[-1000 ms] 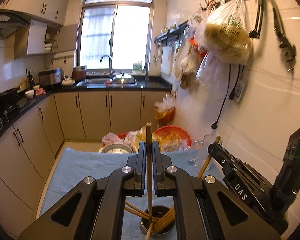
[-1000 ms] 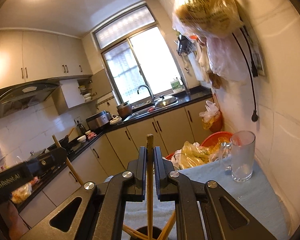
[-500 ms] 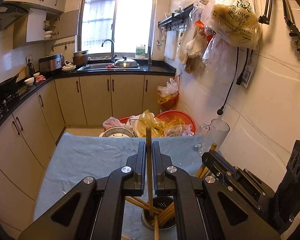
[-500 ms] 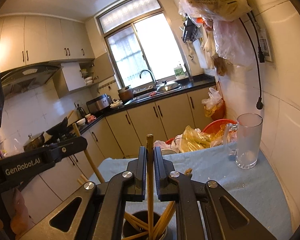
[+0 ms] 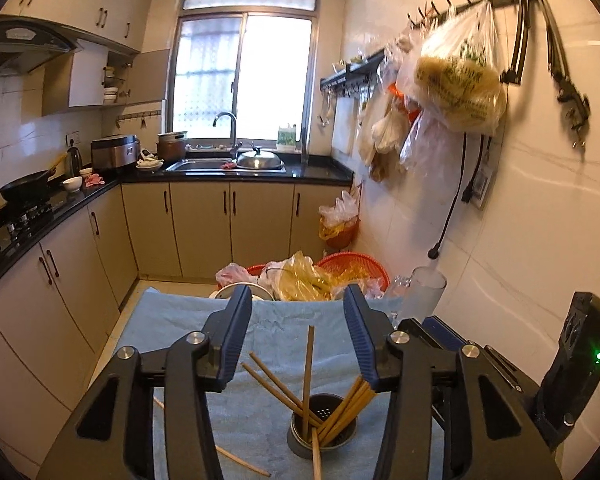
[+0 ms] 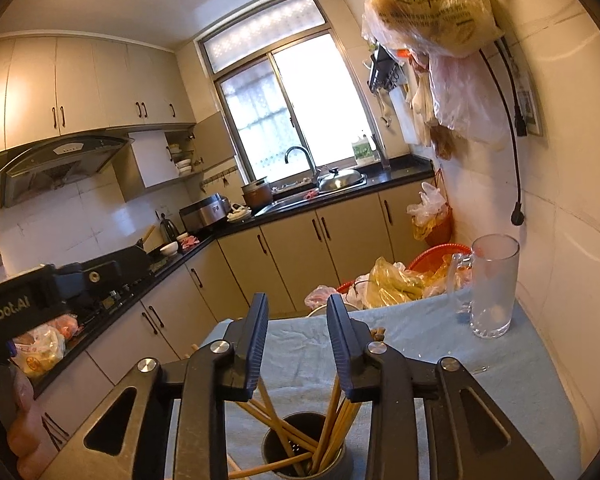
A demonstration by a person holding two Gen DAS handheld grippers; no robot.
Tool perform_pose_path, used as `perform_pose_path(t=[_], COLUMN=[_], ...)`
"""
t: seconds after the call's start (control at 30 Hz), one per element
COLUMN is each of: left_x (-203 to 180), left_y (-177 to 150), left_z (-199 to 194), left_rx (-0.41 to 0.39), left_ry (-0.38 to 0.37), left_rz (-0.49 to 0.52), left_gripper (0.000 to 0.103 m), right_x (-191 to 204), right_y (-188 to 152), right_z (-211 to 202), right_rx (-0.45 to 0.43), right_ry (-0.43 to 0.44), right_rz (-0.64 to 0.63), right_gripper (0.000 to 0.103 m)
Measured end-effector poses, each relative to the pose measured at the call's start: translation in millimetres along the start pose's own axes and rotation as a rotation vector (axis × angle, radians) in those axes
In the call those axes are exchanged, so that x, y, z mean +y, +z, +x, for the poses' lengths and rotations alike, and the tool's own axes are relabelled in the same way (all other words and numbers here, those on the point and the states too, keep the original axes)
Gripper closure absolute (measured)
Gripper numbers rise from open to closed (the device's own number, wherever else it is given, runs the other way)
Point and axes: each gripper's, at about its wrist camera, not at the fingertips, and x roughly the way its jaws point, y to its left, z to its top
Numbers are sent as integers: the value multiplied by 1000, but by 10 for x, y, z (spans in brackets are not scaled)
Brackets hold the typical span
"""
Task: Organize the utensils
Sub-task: 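Raise both open tools away from the holder cup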
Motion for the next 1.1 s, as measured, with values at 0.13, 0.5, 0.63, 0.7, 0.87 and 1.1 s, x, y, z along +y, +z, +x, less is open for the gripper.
perform_pose_path(t=[0.13,0.5,0.63,0.7,0.87,1.1], left_x=[61,445,592,627,673,630], left_y=[-14,-370,-623,-744,-1078,-1468], left_z=[-314,-972,-982,-984,-966,-943], left_rx=[-25,-60,9,36,98,157], left_ry=[9,80,94,93,97,119], left_rz=[-23,-108,-172,-196,-247,-265], left_gripper=[47,33,33,33,33,33], right_x=[88,186,183,223,313,376], right_y=[27,-185,-358,-484,-737,-1076], right_z=[-197,-785,-923,-1009,-1134,-1252], right_rx=[-5,46,97,122,168,224], right_ry=[-10,-44,-46,-47,-41,-25], right_rz=[-32,-134,-154,-184,-260,-297], right_gripper=[59,46,46,45,41,39])
